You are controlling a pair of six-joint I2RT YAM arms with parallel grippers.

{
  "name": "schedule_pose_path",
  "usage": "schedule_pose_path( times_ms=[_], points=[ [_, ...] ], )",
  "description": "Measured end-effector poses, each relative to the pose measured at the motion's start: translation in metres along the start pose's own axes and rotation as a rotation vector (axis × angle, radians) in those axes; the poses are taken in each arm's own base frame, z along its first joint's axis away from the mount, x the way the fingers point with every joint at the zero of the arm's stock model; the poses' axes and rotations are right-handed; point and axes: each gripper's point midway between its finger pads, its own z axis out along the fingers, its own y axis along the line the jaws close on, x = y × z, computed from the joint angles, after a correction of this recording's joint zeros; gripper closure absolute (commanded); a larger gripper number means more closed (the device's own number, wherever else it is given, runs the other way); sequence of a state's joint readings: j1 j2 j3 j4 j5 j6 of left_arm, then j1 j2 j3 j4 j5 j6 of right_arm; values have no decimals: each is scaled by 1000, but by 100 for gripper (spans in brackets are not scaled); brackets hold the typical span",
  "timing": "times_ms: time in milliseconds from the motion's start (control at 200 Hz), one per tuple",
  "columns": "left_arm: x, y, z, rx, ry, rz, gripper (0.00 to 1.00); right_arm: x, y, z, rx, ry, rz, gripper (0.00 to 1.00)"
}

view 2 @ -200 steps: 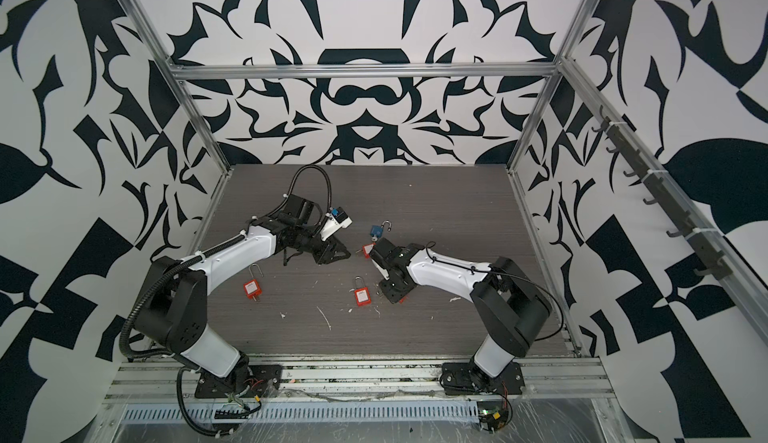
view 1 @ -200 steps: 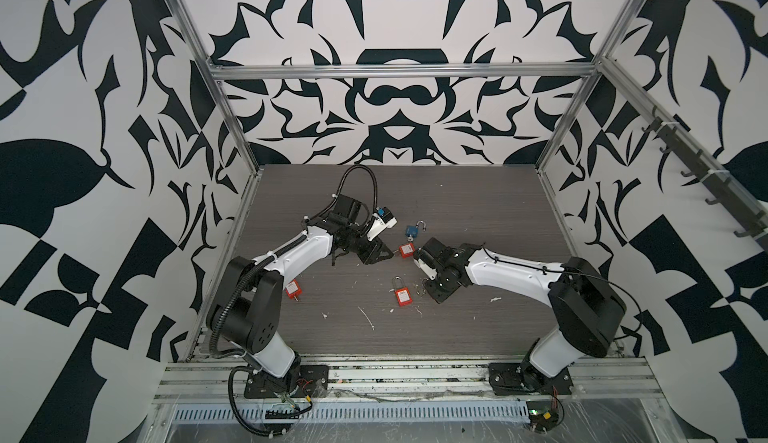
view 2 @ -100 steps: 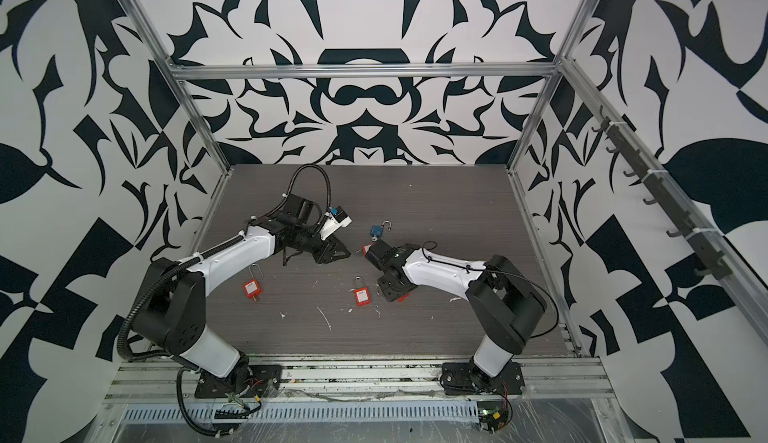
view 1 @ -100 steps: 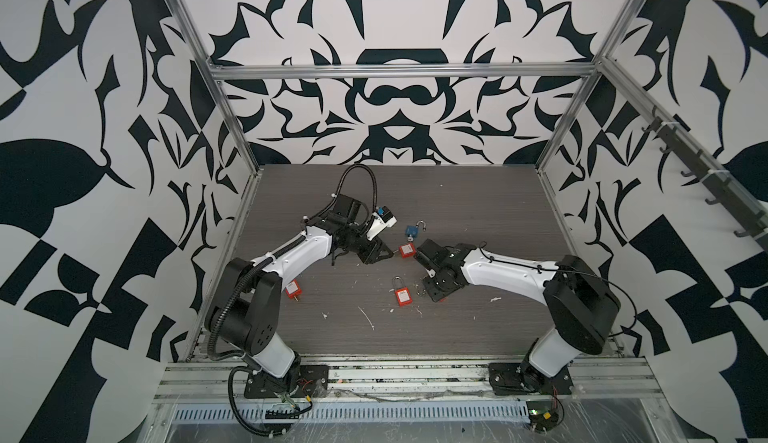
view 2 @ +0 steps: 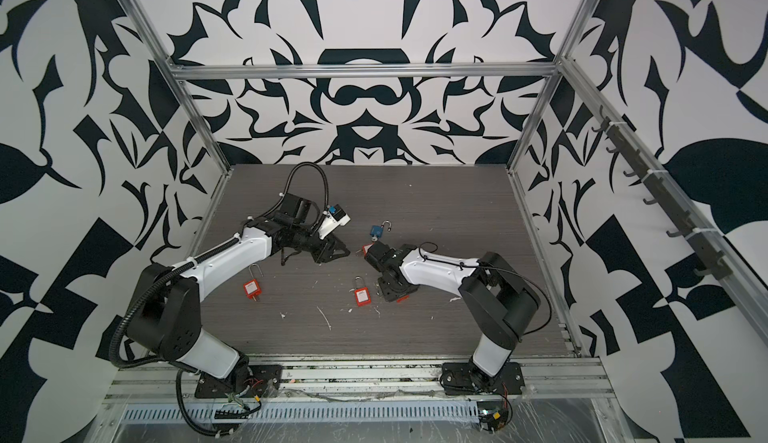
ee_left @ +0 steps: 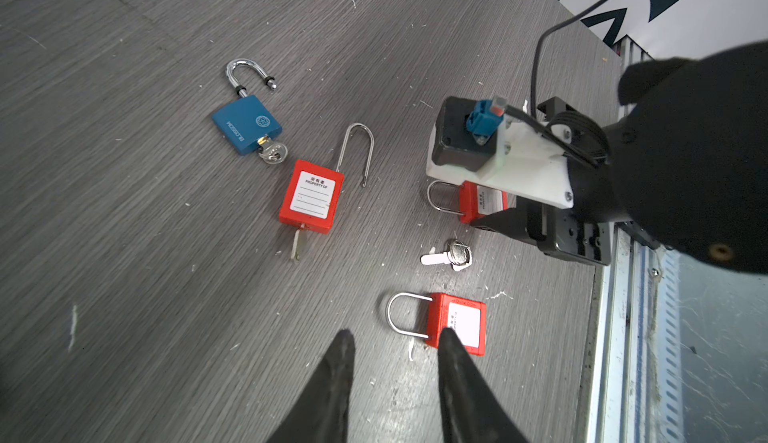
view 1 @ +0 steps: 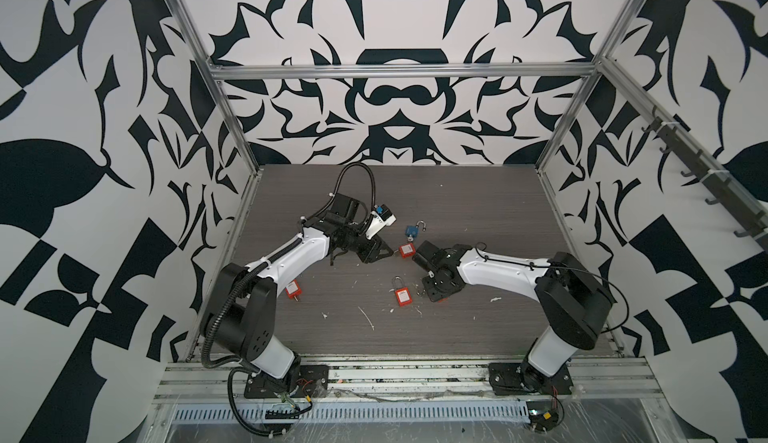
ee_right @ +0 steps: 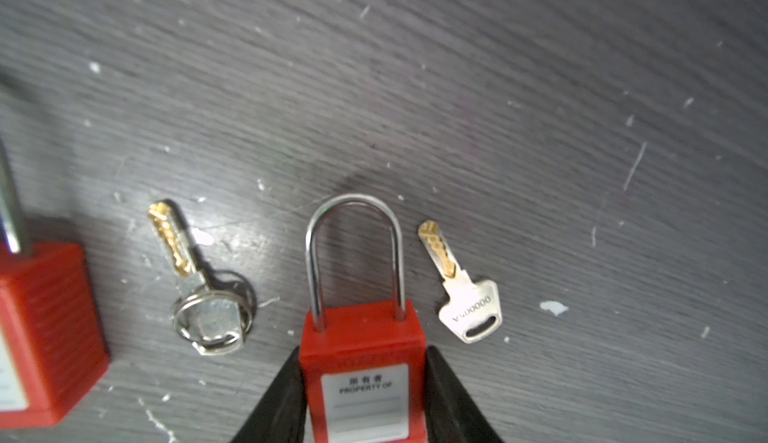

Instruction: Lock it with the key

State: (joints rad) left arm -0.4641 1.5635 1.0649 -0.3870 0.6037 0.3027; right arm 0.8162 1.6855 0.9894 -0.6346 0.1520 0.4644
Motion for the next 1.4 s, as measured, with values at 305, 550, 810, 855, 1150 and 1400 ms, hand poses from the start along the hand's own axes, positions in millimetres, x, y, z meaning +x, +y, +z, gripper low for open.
schedule_pose_path(
  times_ms=[305,550,810,855,1150,1400],
  points=[
    [0,0,0,-3,0,-4,63,-7,-7,-2,40,-37,28,46],
    [4,-3,-6,-30,-18,7,63,-47,-5,-47,-4,-270,-29,27],
    [-2,6,-11,-95,-37,32,64,-87,14,-69,-68,-549,-323,20],
    [-2,7,-12,-110,-46,37,63,-89,16,-67,-84,-568,-383,20],
    [1,6,-29,-204,-109,68,62,-114,20,-54,-230,-593,-796,27],
    [4,10,-31,-234,-105,67,59,-164,11,-45,-248,-581,-764,36]
  ],
)
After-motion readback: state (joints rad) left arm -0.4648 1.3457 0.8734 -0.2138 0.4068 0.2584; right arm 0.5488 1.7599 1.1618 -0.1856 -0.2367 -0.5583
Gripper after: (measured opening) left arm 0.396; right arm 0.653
